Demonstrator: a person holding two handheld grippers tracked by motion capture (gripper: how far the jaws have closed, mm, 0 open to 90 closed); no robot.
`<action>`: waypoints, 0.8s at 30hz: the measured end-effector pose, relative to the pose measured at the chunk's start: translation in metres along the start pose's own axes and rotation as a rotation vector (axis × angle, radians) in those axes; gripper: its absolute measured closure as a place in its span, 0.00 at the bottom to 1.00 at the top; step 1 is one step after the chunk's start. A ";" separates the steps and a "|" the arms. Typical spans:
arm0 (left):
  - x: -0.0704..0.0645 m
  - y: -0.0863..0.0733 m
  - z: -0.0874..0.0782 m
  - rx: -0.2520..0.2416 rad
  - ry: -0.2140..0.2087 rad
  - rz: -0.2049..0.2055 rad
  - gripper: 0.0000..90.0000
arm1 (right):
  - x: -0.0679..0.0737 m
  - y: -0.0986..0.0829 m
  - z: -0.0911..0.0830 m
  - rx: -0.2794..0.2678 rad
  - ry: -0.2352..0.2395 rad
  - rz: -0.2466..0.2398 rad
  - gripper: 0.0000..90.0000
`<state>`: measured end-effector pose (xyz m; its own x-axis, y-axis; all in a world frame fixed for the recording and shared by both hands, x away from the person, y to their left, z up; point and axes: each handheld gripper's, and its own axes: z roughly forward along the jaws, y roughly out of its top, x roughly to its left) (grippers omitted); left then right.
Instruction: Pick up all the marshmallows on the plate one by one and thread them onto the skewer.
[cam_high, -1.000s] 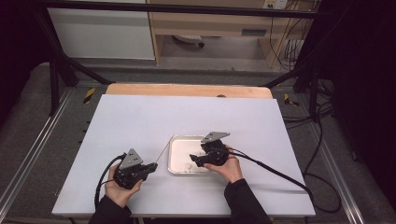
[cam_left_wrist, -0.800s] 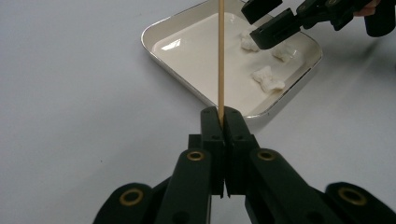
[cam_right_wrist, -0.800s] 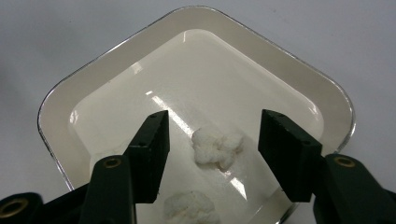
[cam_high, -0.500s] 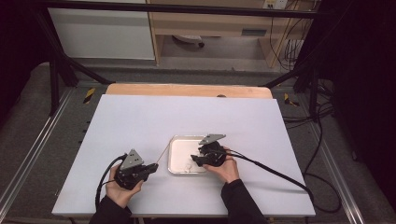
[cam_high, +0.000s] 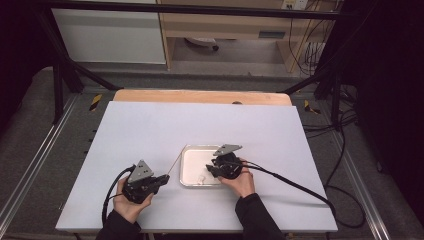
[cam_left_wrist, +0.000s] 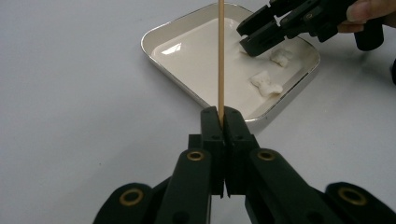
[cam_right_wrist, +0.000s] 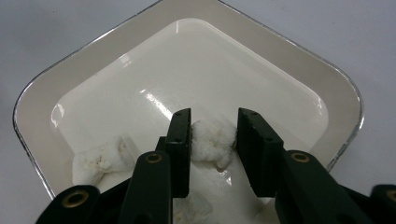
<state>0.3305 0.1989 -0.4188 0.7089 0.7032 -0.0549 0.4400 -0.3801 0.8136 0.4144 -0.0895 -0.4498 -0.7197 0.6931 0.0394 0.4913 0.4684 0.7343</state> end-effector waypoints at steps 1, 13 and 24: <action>0.000 0.000 0.000 -0.002 -0.001 0.000 0.99 | 0.000 0.000 -0.001 -0.006 0.002 0.003 0.75; -0.006 0.001 0.000 -0.035 -0.014 0.002 0.99 | -0.010 0.011 -0.042 -0.158 0.103 0.070 0.78; -0.019 0.004 0.005 -0.062 -0.036 0.023 0.99 | -0.013 0.023 -0.081 -0.312 0.207 0.147 0.82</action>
<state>0.3216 0.1817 -0.4175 0.7383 0.6721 -0.0559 0.3895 -0.3572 0.8490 0.3958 -0.1321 -0.3789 -0.7522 0.6005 0.2713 0.4468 0.1621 0.8798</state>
